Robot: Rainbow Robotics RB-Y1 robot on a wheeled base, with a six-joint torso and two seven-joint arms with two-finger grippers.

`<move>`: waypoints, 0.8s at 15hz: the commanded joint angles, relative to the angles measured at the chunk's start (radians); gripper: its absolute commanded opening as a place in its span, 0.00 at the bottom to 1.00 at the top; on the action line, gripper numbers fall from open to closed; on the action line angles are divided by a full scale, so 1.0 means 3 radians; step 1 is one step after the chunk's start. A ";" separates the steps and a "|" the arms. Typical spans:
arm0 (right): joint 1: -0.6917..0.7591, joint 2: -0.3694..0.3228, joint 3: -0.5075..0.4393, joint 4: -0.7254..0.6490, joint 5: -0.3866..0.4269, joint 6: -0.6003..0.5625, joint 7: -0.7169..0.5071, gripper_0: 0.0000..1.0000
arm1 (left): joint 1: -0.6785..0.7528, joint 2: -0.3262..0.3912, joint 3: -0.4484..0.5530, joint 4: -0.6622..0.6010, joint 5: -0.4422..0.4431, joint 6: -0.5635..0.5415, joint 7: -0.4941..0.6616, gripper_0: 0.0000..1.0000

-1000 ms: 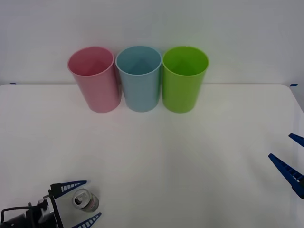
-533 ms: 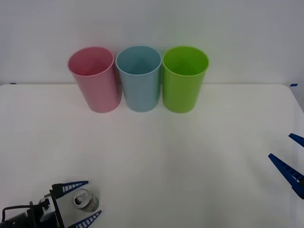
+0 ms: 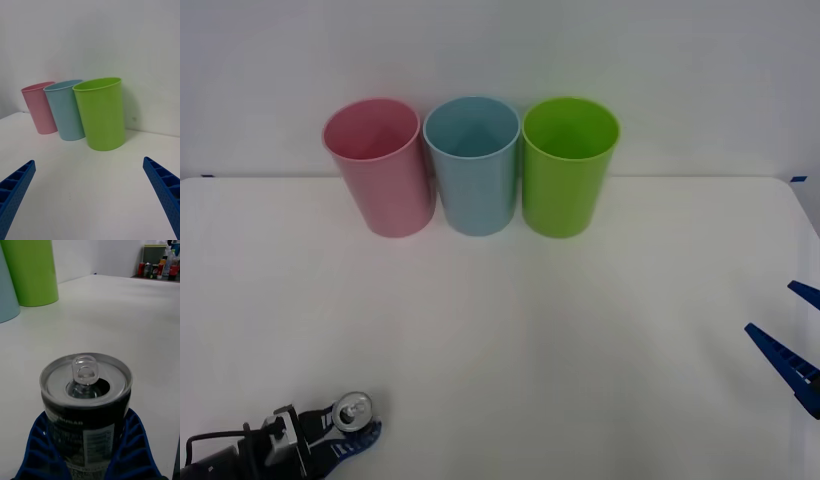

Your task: Grasp the object on the table and drop it into the matching bin: aluminum can to the light blue bin, PET bottle to the pink bin.

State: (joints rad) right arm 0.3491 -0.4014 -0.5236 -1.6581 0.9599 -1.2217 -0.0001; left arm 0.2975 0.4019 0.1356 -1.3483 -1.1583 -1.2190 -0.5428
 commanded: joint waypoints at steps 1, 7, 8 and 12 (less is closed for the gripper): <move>0.0000 0.0000 0.0000 0.0000 0.0000 0.0000 0.0000 1.00 | 0.0005 0.0000 0.0008 0.0000 0.0011 -0.0002 0.0020 0.00; 0.0000 0.0000 0.0000 0.0000 0.0000 0.0000 0.0000 1.00 | 0.0010 0.0000 0.0039 0.0000 0.0067 -0.0002 0.0040 0.00; 0.0000 0.0000 0.0000 0.0000 0.0000 0.0000 0.0000 1.00 | 0.0016 0.0005 0.0054 0.0000 0.0092 -0.0012 0.0045 0.00; 0.0000 0.0000 0.0000 0.0000 0.0000 0.0000 0.0000 1.00 | 0.0026 0.0036 0.0064 -0.0005 0.0256 -0.0032 0.0055 0.00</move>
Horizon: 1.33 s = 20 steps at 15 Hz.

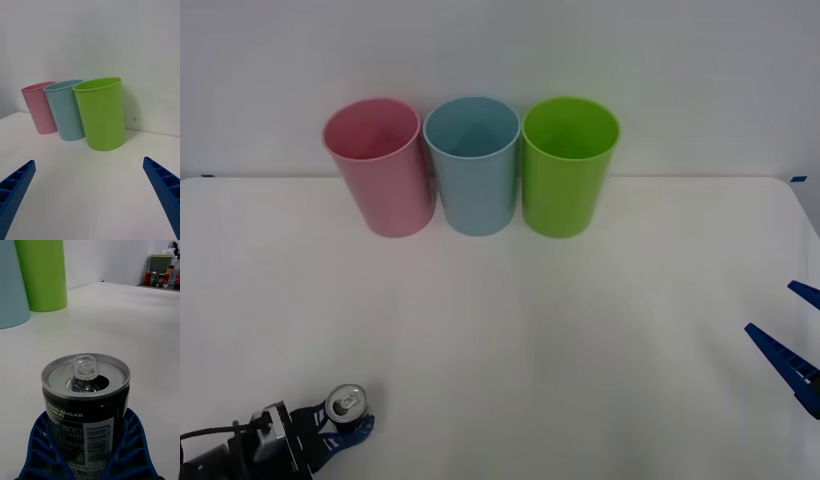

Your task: Grasp the object on the table and drop it into the matching bin: aluminum can to the light blue bin, PET bottle to the pink bin.

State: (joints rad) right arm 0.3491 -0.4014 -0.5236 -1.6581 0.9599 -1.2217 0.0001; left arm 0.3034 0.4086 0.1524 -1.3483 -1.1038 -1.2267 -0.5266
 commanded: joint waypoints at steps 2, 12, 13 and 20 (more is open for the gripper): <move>0.0000 0.0000 0.0000 0.0000 0.0000 0.0000 0.0000 1.00 | 0.0032 0.0029 0.0034 -0.0041 0.0136 -0.0027 0.0027 0.00; 0.0000 0.0000 0.0000 0.0000 0.0000 0.0000 0.0000 1.00 | 0.0190 0.0024 0.0218 -0.0650 0.0693 0.0080 0.0646 0.00; 0.0000 0.0000 0.0000 0.0000 0.0000 0.0000 0.0000 1.00 | 0.0165 0.0018 0.0223 -0.0655 0.0750 0.0106 0.0666 0.00; 0.0000 0.0000 0.0000 0.0000 0.0000 0.0000 0.0000 1.00 | 0.0011 0.0008 0.0223 -0.1018 0.0959 0.0689 0.1070 0.00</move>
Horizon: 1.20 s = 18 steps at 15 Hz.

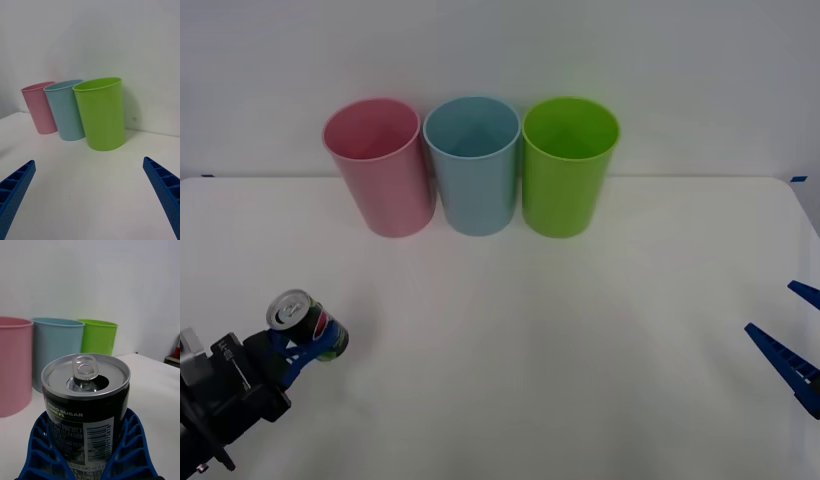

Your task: Grasp the object on the table and drop it into the matching bin: aluminum can to the light blue bin, PET bottle to the pink bin.

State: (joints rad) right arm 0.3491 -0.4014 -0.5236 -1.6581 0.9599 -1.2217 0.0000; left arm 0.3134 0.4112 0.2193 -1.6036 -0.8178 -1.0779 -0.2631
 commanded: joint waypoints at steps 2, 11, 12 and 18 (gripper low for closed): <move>0.0000 0.0000 0.0000 0.0000 0.0000 0.0000 0.0000 1.00 | -0.0063 0.0000 0.0000 -0.0325 0.0006 0.0367 0.0371 0.00; 0.0000 0.0000 0.0000 0.0000 0.0000 0.0000 0.0000 1.00 | -0.0441 0.0000 0.0005 -0.0852 -0.0368 0.1082 0.1220 0.00; 0.0000 0.0000 0.0000 0.0000 0.0000 0.0000 0.0000 1.00 | -0.0513 0.0000 0.0000 -0.0852 -0.0408 0.1108 0.1240 0.00; 0.0000 0.0000 0.0000 0.0000 0.0000 0.0000 0.0000 1.00 | -0.1004 0.0000 -0.0133 -0.0852 -0.0792 0.1609 0.1465 0.00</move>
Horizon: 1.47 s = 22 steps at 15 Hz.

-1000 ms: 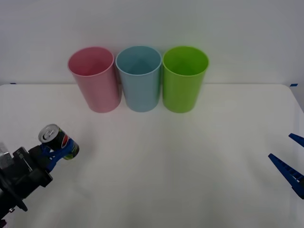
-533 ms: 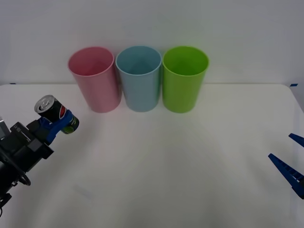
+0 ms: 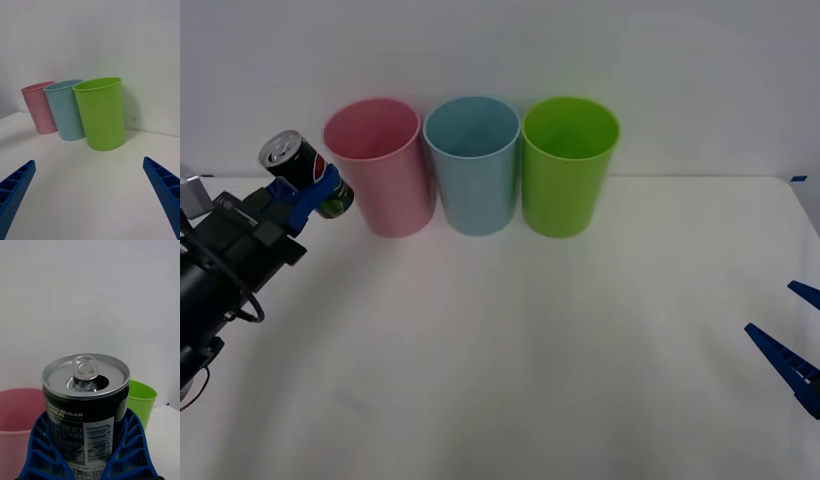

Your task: Grasp the object on the table and drop it into the matching bin: aluminum can to the light blue bin, PET bottle to the pink bin.

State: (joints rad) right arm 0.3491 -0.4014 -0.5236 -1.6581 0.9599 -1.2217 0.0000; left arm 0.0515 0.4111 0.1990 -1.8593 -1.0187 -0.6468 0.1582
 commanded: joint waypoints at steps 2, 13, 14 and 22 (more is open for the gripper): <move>0.0000 0.0000 0.0000 0.0000 0.0000 0.0000 0.0000 1.00 | -0.0299 0.0000 -0.0172 0.0010 -0.0250 0.0397 0.0122 0.00; 0.0000 0.0000 0.0000 0.0000 0.0000 0.0000 0.0000 1.00 | -0.1486 -0.0036 -0.0674 0.0967 -0.0669 0.0683 0.0230 0.00; 0.0000 0.0000 0.0000 0.0000 0.0000 0.0000 0.0000 1.00 | -0.1568 -0.0036 -0.0689 0.1048 -0.0685 0.0678 0.0230 0.00; 0.0000 0.0000 0.0000 0.0000 0.0000 0.0000 0.0000 1.00 | -0.2079 -0.0066 -0.0796 0.1550 -0.0894 0.0668 0.0204 0.00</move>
State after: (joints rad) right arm 0.3491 -0.4014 -0.5236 -1.6580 0.9599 -1.2217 0.0000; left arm -0.5591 0.3913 -0.0376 -1.4047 -1.2817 -0.4445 0.2204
